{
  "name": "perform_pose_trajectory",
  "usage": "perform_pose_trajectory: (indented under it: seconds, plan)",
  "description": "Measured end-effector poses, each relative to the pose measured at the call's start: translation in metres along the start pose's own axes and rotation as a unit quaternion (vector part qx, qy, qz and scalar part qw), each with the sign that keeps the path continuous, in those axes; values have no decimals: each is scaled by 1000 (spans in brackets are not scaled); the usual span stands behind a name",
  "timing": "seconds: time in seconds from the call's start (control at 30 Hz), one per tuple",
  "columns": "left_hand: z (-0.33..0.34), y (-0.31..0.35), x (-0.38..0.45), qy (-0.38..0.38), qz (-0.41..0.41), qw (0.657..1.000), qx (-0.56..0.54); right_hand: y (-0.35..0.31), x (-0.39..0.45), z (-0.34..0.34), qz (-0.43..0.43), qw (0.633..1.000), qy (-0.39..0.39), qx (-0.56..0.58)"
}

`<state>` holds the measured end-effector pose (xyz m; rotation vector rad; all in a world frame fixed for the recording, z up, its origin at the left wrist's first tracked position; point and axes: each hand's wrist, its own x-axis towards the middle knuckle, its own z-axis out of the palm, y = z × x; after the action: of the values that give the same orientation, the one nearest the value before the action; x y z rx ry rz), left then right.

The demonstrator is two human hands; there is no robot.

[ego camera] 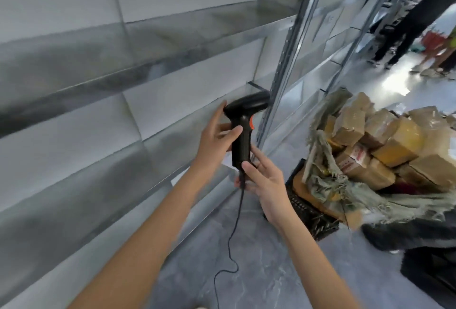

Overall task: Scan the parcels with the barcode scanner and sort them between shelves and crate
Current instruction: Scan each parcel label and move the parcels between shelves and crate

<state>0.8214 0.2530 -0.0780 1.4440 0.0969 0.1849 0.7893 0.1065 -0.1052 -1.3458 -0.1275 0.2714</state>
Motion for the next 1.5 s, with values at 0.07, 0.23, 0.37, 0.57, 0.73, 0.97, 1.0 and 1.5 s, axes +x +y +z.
perform_pose_trajectory:
  seconds: [0.07, 0.23, 0.37, 0.57, 0.73, 0.97, 1.0, 1.5]
  plan:
    - [-24, -4, -26, 55, 3, 998, 18, 14, -9, 18, 16, 999, -37, -6]
    - [-74, -30, -120, 205, -16, 978, 31, 63, -57, 55, 86, 983, -154, -41]
    - [-99, -63, -216, 315, -62, 947, 11, 109, -117, 75, 149, 957, -237, -80]
    - [-123, -116, -337, 408, -129, 904, 0, 172, -204, 89, 223, 914, -316, -121]
    - [-153, -149, -393, 457, -169, 873, -18, 221, -245, 112, 236, 886, -365, -163]
    - [-245, -209, -421, 458, -214, 861, -56, 315, -256, 178, 274, 877, -362, -159]
    - [-263, -219, -420, 455, -220, 861, -57, 332, -253, 191, 277, 879, -353, -161]
    - [-544, -432, -348, 380, -268, 882, -73, 615, -150, 381, 278, 895, -256, -236]
